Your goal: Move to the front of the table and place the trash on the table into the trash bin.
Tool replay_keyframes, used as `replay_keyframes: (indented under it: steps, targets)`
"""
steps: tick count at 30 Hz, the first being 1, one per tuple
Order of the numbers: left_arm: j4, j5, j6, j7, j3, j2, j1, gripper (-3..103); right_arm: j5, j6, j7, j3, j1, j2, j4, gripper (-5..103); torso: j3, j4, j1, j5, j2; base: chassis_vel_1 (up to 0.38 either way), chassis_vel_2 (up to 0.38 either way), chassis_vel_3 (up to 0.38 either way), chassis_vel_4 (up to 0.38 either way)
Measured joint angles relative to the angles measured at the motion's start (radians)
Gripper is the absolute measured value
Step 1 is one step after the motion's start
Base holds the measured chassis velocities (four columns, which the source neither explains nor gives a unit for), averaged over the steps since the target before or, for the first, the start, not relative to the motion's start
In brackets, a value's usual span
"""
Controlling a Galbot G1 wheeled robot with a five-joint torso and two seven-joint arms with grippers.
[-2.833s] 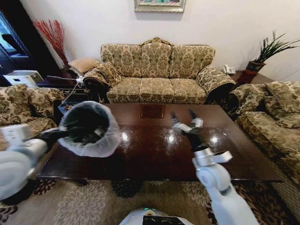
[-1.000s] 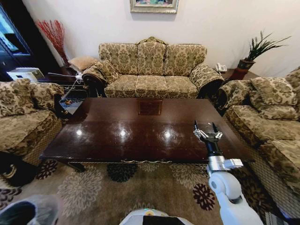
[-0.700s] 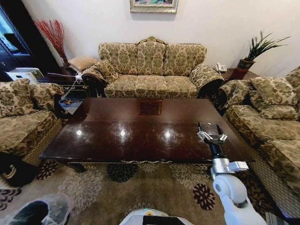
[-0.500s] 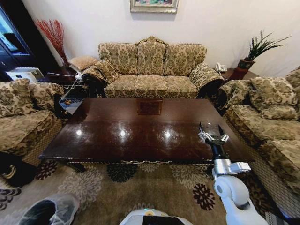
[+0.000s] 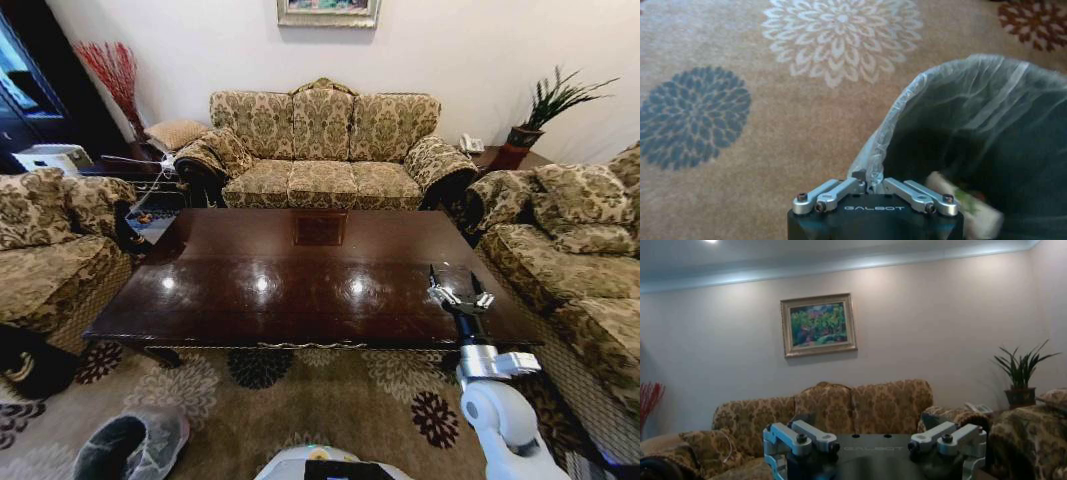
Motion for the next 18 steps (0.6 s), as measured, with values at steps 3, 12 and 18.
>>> replay_keyframes:
  steps: [3, 12, 18]
  targets:
    - [0.014, 0.024, 0.015, 0.044, -0.001, -0.004, 0.003, 11, 0.003, 0.003, -0.001, 0.007, -0.005, -0.002, -0.005, 100, 0.000, 0.0001, 0.000, -0.0005, 0.000, 0.000, 0.000, 0.000, 0.000]
    - [-0.063, 0.091, 0.066, 0.190, -0.009, -0.034, 0.072, 49, 0.011, 0.023, -0.007, 0.012, -0.018, 0.002, -0.021, 100, 0.000, 0.0000, 0.000, -0.0006, 0.000, 0.000, 0.000, 0.000, 0.000]
    - [-0.128, 0.101, 0.071, 0.207, -0.010, -0.046, 0.122, 66, 0.027, 0.039, -0.014, 0.015, -0.018, 0.007, -0.035, 100, 0.000, -0.0001, 0.000, -0.0005, 0.000, 0.000, 0.000, 0.000, 0.000]
